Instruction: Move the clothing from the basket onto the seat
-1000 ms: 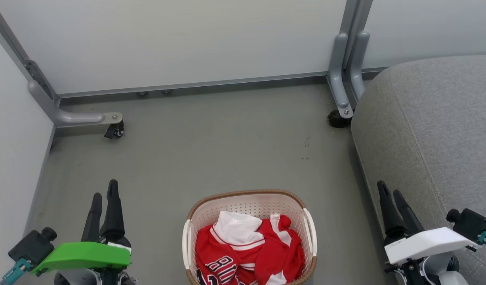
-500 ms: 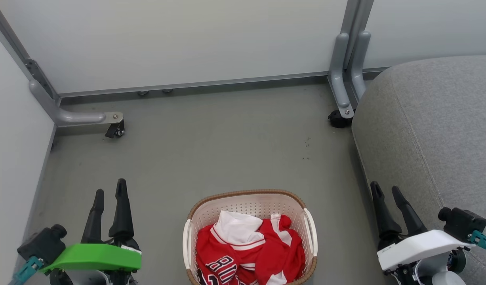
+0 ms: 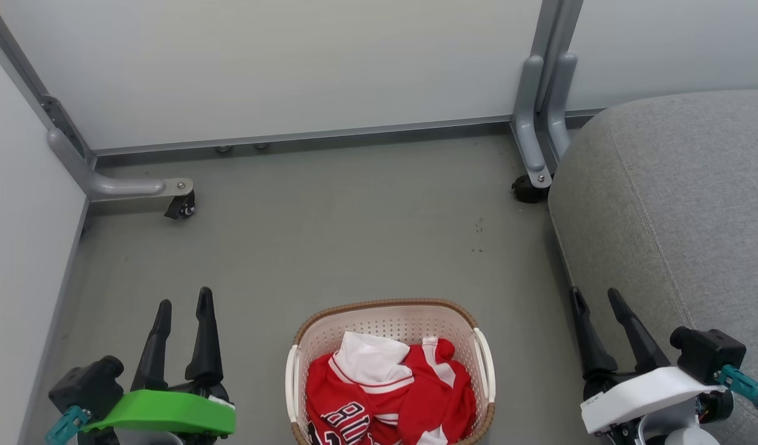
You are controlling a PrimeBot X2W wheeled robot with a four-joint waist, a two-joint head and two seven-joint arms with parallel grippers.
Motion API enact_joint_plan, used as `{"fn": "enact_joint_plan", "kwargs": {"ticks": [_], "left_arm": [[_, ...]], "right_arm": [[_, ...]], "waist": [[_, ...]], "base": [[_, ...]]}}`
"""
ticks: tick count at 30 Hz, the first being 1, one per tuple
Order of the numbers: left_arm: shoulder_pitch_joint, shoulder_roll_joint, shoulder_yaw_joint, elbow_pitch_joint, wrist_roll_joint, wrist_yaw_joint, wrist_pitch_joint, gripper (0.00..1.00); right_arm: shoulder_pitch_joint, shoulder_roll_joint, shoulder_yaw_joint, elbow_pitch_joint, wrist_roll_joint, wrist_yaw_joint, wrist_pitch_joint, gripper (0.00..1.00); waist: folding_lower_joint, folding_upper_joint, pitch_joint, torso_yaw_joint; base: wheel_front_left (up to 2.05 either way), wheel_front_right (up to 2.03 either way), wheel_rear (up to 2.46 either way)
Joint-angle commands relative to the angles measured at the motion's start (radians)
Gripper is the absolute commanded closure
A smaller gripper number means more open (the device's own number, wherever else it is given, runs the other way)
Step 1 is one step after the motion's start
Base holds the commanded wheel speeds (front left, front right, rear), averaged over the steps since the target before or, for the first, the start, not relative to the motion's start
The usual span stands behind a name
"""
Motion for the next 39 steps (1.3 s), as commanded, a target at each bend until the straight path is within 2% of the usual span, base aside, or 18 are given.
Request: {"fn": "enact_joint_plan", "kwargs": {"ticks": [1,13,23,39], "left_arm": [[0.005,0.008,-0.002,-0.006,0.028,-0.003,-0.011,0.0],[0.015,0.009,-0.005,-0.011,0.113,-0.004,-0.039,0.0],[0.025,0.01,-0.011,-0.017,0.214,0.019,-0.06,0.0],[0.057,0.01,-0.023,0.006,0.342,0.005,-0.091,0.0]], "right_arm": [[0.009,-0.008,0.005,-0.015,-0.03,0.0,-0.011,0.0],[0.024,-0.009,0.007,-0.032,-0.129,0.0,-0.039,0.0],[0.033,-0.008,0.009,-0.043,-0.212,0.0,-0.059,0.0],[0.052,-0.002,-0.003,-0.053,-0.318,0.0,-0.09,0.0]], "waist": [[0.0,0.0,-0.001,0.0],[0.0,0.0,0.001,-0.001],[0.0,0.0,-0.001,-0.002],[0.0,0.0,-0.007,-0.002]], "base": [[0.0,0.0,0.0],[0.0,0.0,0.0],[0.0,0.0,0.0],[0.0,0.0,0.0]]}}
